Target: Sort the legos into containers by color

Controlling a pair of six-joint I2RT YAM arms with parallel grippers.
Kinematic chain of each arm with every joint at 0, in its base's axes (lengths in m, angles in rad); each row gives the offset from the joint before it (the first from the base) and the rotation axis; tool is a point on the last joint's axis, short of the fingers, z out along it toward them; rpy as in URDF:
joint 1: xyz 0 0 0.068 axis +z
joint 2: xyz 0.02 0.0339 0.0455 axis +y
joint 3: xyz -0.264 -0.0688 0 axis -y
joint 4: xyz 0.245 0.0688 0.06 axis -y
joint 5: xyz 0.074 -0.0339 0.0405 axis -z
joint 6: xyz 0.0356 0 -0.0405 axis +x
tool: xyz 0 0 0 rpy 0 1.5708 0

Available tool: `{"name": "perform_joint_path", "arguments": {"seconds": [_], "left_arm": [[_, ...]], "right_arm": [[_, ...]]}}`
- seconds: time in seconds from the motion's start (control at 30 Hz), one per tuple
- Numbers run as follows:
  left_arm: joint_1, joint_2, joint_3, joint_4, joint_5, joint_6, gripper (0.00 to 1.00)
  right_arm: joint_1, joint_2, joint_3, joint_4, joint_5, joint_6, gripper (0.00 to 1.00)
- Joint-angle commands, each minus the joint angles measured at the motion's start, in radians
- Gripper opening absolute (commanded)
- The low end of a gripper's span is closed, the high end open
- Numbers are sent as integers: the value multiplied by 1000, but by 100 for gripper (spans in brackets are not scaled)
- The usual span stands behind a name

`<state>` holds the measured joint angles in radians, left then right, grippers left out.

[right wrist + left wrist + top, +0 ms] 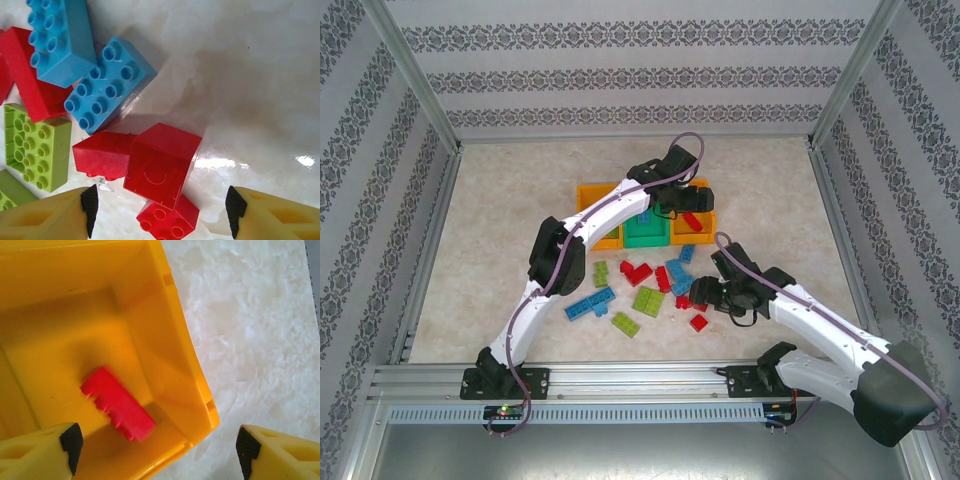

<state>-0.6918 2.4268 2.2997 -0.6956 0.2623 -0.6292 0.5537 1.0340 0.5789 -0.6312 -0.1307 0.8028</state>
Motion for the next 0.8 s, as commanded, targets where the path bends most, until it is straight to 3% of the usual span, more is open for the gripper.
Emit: {"name": "perform_joint_path", "arguments": {"seconds": [0.0, 0.4, 0.57, 0.77], "left_arm": [[9, -5, 10, -31, 2, -9, 83], [8, -47, -12, -30, -3, 7, 84], [8, -61, -13, -46, -12, 17, 84], [8, -75, -31, -47, -20, 17, 84]], "right_arm": [[16, 25, -15, 31, 1, 43, 71], [23, 123, 8, 96, 16, 62, 70], [22, 162, 21, 60, 30, 42, 62], [22, 164, 33, 36, 54, 32, 44]]}}
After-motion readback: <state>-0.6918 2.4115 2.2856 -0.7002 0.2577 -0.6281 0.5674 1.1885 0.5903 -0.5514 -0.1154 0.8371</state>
